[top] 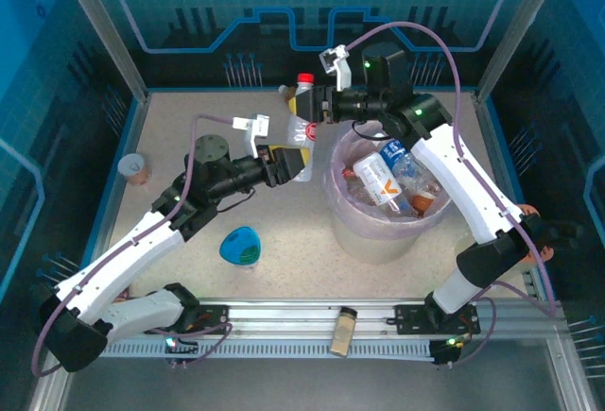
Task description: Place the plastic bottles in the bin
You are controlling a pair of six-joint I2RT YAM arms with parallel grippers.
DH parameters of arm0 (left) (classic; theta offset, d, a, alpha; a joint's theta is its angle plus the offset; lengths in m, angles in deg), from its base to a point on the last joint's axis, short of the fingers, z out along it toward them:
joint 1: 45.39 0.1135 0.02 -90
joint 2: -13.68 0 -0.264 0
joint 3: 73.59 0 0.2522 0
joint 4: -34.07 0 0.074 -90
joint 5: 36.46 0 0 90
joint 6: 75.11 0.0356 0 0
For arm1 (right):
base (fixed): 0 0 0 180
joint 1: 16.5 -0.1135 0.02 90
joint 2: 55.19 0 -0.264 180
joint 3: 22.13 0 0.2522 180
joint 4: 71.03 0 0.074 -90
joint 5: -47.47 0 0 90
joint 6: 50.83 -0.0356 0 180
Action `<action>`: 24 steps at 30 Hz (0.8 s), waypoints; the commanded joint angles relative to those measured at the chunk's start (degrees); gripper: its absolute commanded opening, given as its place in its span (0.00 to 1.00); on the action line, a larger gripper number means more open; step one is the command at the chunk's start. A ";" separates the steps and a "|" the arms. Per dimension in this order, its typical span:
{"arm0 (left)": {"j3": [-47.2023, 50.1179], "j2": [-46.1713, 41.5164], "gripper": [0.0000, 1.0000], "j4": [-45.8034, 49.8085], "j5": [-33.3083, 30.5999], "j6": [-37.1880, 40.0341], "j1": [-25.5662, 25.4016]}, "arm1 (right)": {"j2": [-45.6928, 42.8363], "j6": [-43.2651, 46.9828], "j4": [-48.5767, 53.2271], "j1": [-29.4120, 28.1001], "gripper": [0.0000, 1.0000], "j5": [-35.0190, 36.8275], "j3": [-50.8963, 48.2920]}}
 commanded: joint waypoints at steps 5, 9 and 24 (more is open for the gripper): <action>4.06 -2.96 0.77 -5.43 -0.88 -0.56 -0.31 | -1.81 2.50 0.19 2.09 0.38 -0.54 8.39; 6.27 -5.47 0.80 -4.59 -4.09 -1.10 -0.33 | -3.19 4.00 1.91 5.34 0.29 -0.82 12.99; 5.09 2.35 0.80 -6.17 -2.61 -3.18 -0.21 | -14.01 16.06 15.93 14.29 0.14 4.39 4.37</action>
